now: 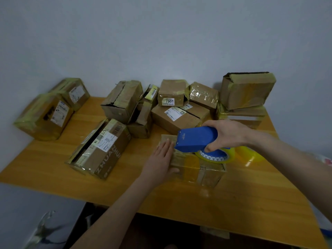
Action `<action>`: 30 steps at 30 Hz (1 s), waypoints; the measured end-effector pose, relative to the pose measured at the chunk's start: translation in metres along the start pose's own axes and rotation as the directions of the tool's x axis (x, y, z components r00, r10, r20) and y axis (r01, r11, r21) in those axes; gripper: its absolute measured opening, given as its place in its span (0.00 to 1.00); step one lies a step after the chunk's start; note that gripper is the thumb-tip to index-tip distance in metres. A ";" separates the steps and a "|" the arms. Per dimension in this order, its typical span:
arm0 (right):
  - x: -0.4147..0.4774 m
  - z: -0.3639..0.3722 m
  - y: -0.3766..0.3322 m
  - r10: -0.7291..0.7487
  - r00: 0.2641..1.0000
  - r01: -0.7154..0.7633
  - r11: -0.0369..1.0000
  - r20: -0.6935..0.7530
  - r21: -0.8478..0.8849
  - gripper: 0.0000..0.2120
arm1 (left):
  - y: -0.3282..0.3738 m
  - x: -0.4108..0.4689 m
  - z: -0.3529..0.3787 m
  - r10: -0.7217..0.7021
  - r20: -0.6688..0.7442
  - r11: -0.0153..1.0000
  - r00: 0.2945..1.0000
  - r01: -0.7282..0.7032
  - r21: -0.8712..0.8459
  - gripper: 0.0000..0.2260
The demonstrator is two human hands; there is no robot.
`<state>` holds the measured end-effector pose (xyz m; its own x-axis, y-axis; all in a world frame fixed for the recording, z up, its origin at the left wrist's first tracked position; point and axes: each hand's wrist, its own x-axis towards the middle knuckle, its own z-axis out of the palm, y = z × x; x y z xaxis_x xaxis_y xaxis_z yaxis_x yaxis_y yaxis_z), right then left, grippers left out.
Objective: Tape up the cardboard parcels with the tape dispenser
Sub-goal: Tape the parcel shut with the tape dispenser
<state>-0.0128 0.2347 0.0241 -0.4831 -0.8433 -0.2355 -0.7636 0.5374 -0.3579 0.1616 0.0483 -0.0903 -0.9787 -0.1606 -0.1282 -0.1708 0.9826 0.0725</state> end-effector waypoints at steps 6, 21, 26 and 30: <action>-0.004 -0.008 -0.001 -0.044 0.999 0.045 0.999 0.027 -0.023 0.27 | -0.002 0.000 -0.004 0.001 0.023 0.998 1.000 -0.003 0.058 0.37; -0.075 -0.001 0.085 0.216 0.971 -0.218 0.976 0.100 0.012 0.27 | 0.005 0.006 -0.012 0.051 0.064 0.982 0.997 -0.062 0.176 0.33; -0.070 0.005 0.089 0.240 0.964 -0.242 0.970 0.111 0.005 0.32 | 0.040 0.015 -0.013 -0.021 0.092 0.982 0.996 0.003 0.190 0.38; -0.061 0.011 0.085 0.227 0.963 -0.226 0.974 0.145 -0.023 0.35 | 0.089 0.027 -0.004 0.150 0.074 0.965 0.986 -0.163 0.207 0.37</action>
<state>-0.0431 0.3318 -0.0020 -0.5767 -0.6891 -0.4388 -0.6445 0.7138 -0.2741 0.1195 0.1311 -0.0833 -0.9819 -0.0037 -0.1892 0.0183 0.9933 -0.1144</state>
